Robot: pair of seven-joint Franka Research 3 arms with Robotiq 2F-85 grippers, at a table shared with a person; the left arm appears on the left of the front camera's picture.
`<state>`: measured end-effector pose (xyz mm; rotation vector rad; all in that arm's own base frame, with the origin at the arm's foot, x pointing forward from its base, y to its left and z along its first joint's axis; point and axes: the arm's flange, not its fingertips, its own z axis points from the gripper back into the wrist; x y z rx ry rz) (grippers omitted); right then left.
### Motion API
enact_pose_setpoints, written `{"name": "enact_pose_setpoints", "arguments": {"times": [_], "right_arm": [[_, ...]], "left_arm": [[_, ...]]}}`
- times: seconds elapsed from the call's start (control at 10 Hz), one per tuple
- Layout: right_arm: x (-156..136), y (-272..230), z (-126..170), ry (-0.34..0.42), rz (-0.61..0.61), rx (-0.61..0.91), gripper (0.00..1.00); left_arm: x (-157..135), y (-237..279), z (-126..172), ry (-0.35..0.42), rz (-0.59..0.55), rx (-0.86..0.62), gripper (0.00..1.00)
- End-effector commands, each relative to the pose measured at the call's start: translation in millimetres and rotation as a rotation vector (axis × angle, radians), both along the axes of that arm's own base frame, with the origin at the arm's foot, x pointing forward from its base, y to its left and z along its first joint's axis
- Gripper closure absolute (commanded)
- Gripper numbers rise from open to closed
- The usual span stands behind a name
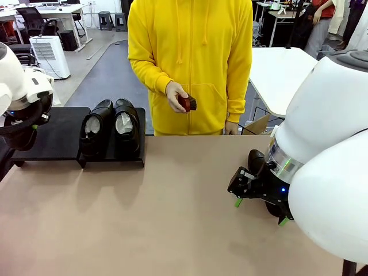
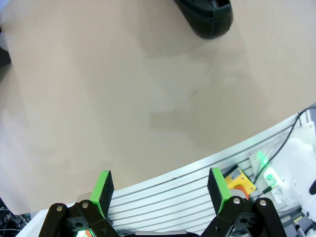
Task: Organize the shoes by placing them on the stand.
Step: Place the Shoe from the middle of the table onto the Shoes Stand.
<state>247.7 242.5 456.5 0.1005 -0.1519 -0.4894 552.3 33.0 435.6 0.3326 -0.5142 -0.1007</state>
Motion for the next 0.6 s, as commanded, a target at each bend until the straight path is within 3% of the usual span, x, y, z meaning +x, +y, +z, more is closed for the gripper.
{"name": "enact_pose_setpoints", "arguments": {"times": [0.0, 0.5], "right_arm": [[3.8, -0.2, -0.6, -0.006, 0.011, 0.0, 0.0], [3.8, -0.2, -0.6, -0.006, 0.011, 0.0, 0.0]], "left_arm": [[9.4, -3.1, -1.9, -0.005, 0.027, 0.003, 1.0], [18.8, 0.2, -9.2, 0.017, 0.069, -0.004, 0.97]]}}
